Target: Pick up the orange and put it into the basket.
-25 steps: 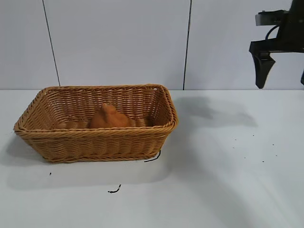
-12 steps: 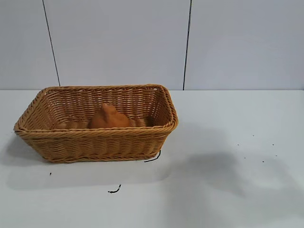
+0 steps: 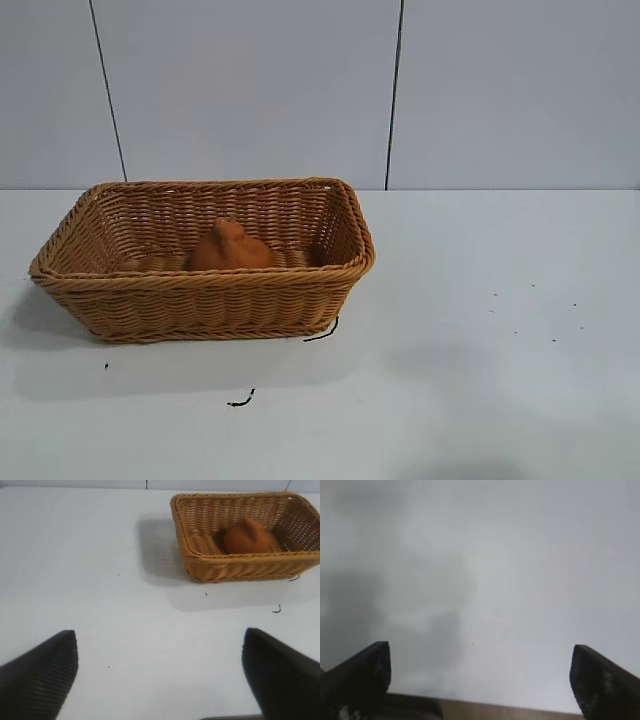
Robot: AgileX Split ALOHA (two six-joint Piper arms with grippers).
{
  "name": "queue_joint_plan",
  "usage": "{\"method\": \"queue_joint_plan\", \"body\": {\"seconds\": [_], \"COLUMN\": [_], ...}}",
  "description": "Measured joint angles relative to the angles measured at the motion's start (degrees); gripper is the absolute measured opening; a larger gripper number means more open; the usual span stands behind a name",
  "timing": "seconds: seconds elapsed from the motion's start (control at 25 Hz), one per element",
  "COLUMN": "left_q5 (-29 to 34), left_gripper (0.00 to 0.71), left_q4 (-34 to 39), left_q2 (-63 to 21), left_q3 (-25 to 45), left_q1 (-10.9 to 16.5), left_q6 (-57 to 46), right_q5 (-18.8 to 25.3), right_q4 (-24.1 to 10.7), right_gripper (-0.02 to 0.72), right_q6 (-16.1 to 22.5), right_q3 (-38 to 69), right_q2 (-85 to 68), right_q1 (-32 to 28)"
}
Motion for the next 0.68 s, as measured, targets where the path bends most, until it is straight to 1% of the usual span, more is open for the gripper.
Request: {"method": "queue_joint_plan", "body": {"seconds": [0.36,0.68], "left_q5": [0.0,0.0], "left_gripper": [0.639,0.639], "left_q4": [0.0,0.0], "left_q2": [0.0,0.0], "left_q3": [0.0,0.0], "left_q1": [0.0,0.0], "left_q6": [0.0,0.0], "right_q5": [0.1,0.1], "right_q4": [0.0,0.0], "right_gripper": [0.695,0.695], "right_q6": [0.0,-0.1], "right_q3": [0.0,0.0], "right_q2": [-12.0,-12.4], "right_q1": [0.0,0.0]}}
